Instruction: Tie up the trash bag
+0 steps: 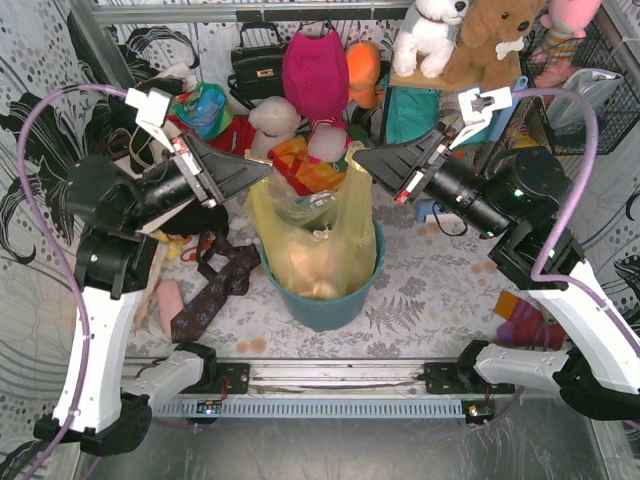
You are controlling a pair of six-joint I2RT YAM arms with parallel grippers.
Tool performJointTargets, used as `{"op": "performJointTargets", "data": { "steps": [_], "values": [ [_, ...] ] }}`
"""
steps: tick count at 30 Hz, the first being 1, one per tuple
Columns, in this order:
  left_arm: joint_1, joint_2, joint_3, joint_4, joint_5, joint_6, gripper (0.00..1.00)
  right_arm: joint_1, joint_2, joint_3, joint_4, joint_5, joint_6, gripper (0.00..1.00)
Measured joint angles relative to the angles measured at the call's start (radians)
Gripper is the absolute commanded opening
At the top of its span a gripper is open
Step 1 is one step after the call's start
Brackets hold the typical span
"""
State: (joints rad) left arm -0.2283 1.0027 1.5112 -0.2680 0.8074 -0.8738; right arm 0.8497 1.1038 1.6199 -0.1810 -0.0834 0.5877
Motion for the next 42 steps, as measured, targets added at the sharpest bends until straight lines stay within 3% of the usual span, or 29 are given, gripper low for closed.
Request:
{"op": "performJointTargets", "data": {
  "steps": [4,15,18,21,23,25,35,42],
  "values": [
    [0.000,-0.033,0.016,0.066,0.013,-0.002,0.00,0.000,-0.014,0.013,0.003,-0.010,-0.020,0.00],
    [0.000,-0.105,-0.235,0.139,0.019,-0.014,0.00,0.000,-0.058,-0.208,0.008,-0.056,-0.056,0.00],
    [0.000,-0.105,-0.242,0.146,0.023,-0.010,0.05,0.000,-0.058,-0.221,0.012,-0.103,-0.080,0.21],
    [0.000,-0.116,-0.239,0.174,0.028,-0.007,0.10,0.000,-0.060,-0.220,0.027,-0.128,-0.106,0.34],
    [0.000,-0.118,-0.232,0.186,0.031,-0.004,0.28,0.000,-0.063,-0.220,0.027,-0.130,-0.117,0.43],
    [0.000,-0.117,-0.221,0.192,0.034,0.000,0.38,0.000,-0.070,-0.220,0.024,-0.125,-0.126,0.45],
    [0.000,-0.078,-0.040,0.023,-0.031,0.099,0.39,0.000,-0.147,-0.161,-0.055,-0.064,-0.134,0.46],
    [0.000,-0.077,-0.001,-0.048,-0.050,0.142,0.43,0.000,-0.156,-0.048,-0.177,-0.044,-0.173,0.51]
  ]
}}
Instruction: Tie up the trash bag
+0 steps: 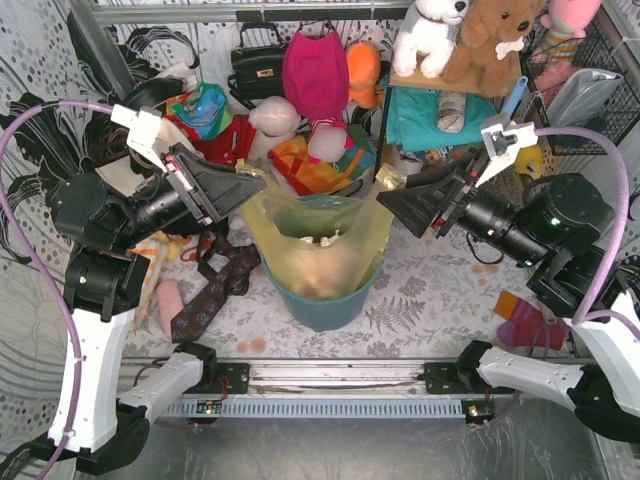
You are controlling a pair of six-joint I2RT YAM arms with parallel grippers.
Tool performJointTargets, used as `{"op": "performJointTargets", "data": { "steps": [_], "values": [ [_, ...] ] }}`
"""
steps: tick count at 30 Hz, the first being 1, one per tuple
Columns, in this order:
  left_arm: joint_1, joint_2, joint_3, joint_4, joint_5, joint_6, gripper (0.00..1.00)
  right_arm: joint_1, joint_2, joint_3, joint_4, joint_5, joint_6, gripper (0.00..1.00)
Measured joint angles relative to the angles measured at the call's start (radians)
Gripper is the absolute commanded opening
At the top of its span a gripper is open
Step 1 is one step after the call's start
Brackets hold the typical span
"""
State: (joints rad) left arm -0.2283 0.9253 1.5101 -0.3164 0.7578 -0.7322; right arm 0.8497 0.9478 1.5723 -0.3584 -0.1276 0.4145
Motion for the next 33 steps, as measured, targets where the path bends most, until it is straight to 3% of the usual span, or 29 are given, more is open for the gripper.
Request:
{"op": "performJointTargets", "data": {
  "steps": [4,9,19,24,28,33],
  "values": [
    [0.000,0.001,0.000,-0.051,-0.008,0.022,0.50,0.000,0.007,0.068,-0.094,0.002,-0.039,0.61],
    [0.000,-0.003,-0.003,-0.114,-0.025,0.049,0.53,0.000,0.046,0.178,-0.182,-0.033,-0.078,0.64],
    [0.000,-0.016,-0.016,-0.084,-0.031,0.018,0.19,0.000,0.206,0.361,-0.222,-0.161,-0.149,0.69],
    [0.000,-0.023,-0.047,-0.016,-0.004,-0.021,0.19,0.000,0.332,0.406,-0.163,-0.267,-0.220,0.83],
    [0.000,-0.032,-0.072,0.055,0.028,-0.058,0.19,0.000,0.378,0.312,-0.034,-0.369,-0.285,0.96],
    [0.000,-0.032,-0.077,0.114,0.059,-0.089,0.19,0.000,0.393,0.190,0.146,-0.465,-0.334,0.98]
  ]
}}
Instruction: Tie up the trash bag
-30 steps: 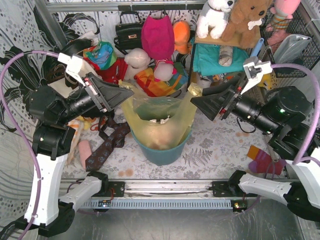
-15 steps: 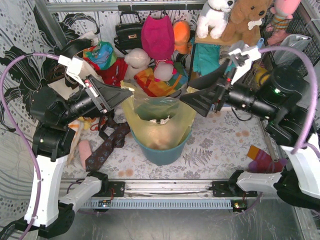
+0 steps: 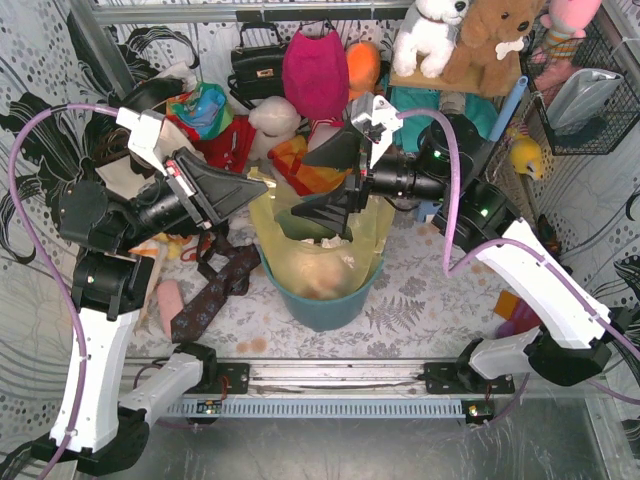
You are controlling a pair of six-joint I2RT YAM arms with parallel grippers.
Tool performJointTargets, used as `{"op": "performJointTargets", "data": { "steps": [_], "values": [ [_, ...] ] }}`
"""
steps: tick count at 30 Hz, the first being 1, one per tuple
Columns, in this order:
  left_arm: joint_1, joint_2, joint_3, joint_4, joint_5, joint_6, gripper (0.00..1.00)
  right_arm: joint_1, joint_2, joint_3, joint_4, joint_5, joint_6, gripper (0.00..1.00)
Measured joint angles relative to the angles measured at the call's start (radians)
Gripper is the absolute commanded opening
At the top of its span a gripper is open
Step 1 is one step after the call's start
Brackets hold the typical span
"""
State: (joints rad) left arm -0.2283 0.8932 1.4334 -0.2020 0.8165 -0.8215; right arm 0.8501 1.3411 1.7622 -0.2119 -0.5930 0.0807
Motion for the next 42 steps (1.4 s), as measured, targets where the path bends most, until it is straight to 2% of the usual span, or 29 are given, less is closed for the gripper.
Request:
{"op": "performJointTargets", "data": {
  "steps": [4,8,16,19,20,22,24,26,29,35,39,42],
  "values": [
    [0.000,-0.001,-0.006,0.026,0.011,-0.013,0.19,0.011,0.027,-0.014,0.119,-0.051,-0.015,0.97],
    [0.000,-0.006,-0.015,0.032,0.014,-0.019,0.19,0.035,0.059,-0.011,0.188,-0.079,-0.023,0.89],
    [0.000,-0.008,-0.016,0.038,0.014,-0.024,0.19,0.088,0.131,0.024,0.206,-0.091,-0.026,0.59],
    [0.000,-0.008,-0.016,0.038,0.014,-0.024,0.21,0.107,0.136,0.024,0.205,-0.085,-0.032,0.36],
    [0.000,-0.008,-0.016,0.038,0.014,-0.024,0.25,0.111,0.136,0.024,0.205,-0.080,-0.035,0.28],
    [0.000,-0.009,-0.016,0.038,0.014,-0.023,0.42,0.114,0.135,0.024,0.206,-0.066,-0.036,0.16],
    [0.000,-0.010,-0.016,0.034,0.016,-0.016,0.61,0.114,0.135,0.024,0.205,-0.051,-0.036,0.09],
    [-0.001,-0.011,-0.006,0.017,0.023,0.007,0.76,0.110,0.135,0.024,0.198,-0.029,-0.037,0.05],
    [0.000,-0.004,0.063,-0.064,0.013,0.092,0.86,0.108,0.135,0.024,0.195,-0.019,-0.032,0.04],
    [-0.021,0.015,0.214,-0.189,0.003,0.318,0.92,0.112,0.122,0.024,0.196,-0.014,-0.024,0.03],
    [-0.026,0.013,0.208,-0.206,0.052,0.438,0.92,0.112,0.105,0.023,0.198,-0.013,-0.018,0.04],
    [-0.026,0.011,0.147,-0.172,0.132,0.498,0.92,0.112,0.087,0.023,0.206,-0.018,-0.013,0.04]
  ]
}}
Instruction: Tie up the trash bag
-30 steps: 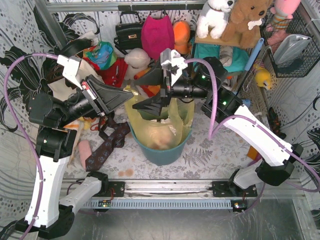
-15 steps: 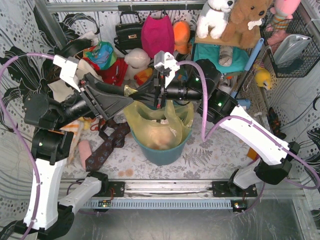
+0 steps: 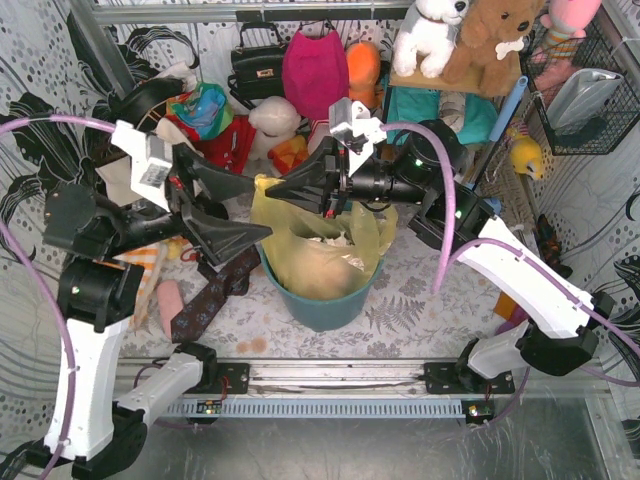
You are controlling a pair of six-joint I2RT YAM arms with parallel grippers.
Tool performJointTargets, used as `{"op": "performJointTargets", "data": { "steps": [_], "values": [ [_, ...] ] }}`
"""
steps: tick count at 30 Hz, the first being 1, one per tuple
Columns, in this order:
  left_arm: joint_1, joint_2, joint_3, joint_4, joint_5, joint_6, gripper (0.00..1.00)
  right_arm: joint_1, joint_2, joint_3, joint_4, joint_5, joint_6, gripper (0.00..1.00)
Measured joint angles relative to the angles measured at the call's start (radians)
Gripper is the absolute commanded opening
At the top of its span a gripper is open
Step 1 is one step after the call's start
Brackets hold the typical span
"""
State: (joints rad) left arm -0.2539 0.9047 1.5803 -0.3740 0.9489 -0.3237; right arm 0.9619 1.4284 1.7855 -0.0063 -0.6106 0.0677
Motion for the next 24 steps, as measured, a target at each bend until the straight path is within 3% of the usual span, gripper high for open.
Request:
{"op": "performJointTargets", "data": {
  "steps": [8,11,19,24],
  "values": [
    [-0.001,0.014,-0.174,0.325,0.196,-0.079,0.84,0.000,-0.014,-0.002,0.047,-0.043,0.037,0.06],
    [-0.001,0.026,-0.190,0.403,0.222,-0.107,0.71,0.000,-0.014,-0.004,0.053,-0.051,0.048,0.06],
    [-0.001,0.026,-0.327,0.687,0.253,-0.264,0.54,0.000,-0.014,-0.006,0.060,-0.053,0.060,0.05],
    [-0.001,0.043,-0.393,0.822,0.251,-0.357,0.39,0.000,-0.014,-0.006,0.061,-0.056,0.071,0.06]
  ]
}}
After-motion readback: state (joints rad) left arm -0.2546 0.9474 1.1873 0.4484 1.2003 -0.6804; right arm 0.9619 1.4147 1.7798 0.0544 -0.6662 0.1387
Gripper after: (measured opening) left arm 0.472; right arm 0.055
